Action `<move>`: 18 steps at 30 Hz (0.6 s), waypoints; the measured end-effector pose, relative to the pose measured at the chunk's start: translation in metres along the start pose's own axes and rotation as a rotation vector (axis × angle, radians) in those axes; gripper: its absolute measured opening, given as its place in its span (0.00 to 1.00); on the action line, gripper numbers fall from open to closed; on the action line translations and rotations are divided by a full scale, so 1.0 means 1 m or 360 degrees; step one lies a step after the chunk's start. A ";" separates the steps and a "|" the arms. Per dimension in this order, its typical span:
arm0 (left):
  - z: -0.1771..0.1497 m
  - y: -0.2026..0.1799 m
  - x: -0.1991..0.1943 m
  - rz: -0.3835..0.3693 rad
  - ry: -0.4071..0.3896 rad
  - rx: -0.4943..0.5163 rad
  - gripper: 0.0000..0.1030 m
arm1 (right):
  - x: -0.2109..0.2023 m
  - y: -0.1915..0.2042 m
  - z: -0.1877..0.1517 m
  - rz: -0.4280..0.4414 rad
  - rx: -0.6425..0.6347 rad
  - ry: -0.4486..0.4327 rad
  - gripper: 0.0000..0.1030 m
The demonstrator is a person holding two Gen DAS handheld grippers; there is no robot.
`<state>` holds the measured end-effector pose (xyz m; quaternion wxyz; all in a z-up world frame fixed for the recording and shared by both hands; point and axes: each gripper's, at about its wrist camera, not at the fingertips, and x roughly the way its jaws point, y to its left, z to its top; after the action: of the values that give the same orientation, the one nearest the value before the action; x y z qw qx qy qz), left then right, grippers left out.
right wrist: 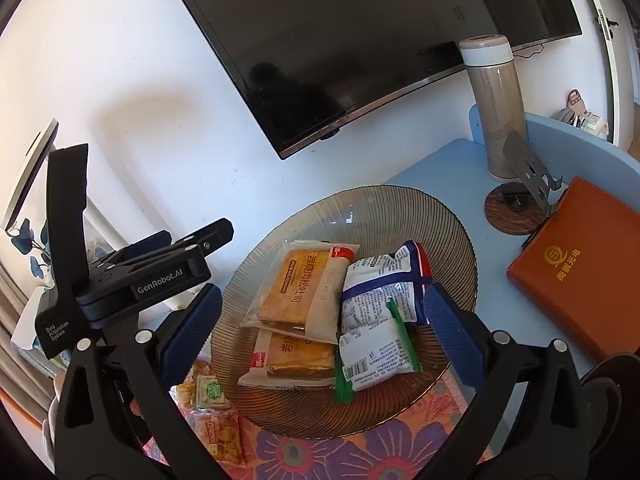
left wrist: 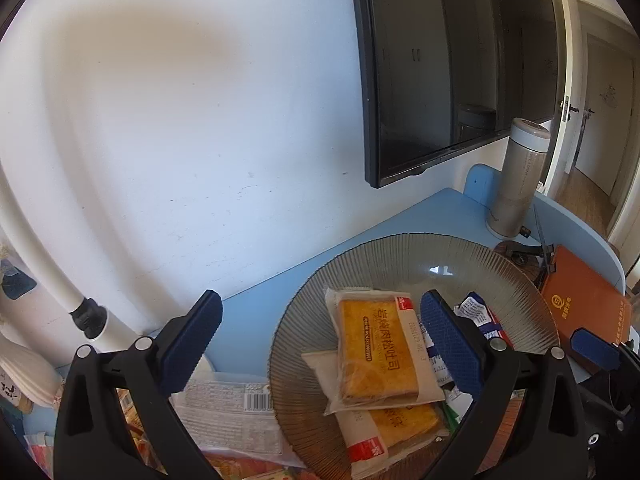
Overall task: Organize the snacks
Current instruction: 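Move both open tools back over the remaining snacks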
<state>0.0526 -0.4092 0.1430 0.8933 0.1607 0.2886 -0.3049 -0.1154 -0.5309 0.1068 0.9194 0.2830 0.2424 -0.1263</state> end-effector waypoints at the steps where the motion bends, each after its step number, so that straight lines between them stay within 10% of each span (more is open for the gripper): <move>1: -0.003 0.003 -0.005 0.0016 0.0000 0.0005 0.95 | -0.002 0.004 -0.001 0.0002 -0.0001 -0.0001 0.97; 18: -0.077 0.106 -0.088 0.0236 0.0064 -0.0280 0.95 | -0.014 0.099 -0.042 0.0160 -0.0128 0.0113 0.97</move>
<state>0.0309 -0.2529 0.1483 0.9181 0.1088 0.3193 -0.2083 -0.1061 -0.4257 0.1291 0.9260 0.2618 0.2654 -0.0600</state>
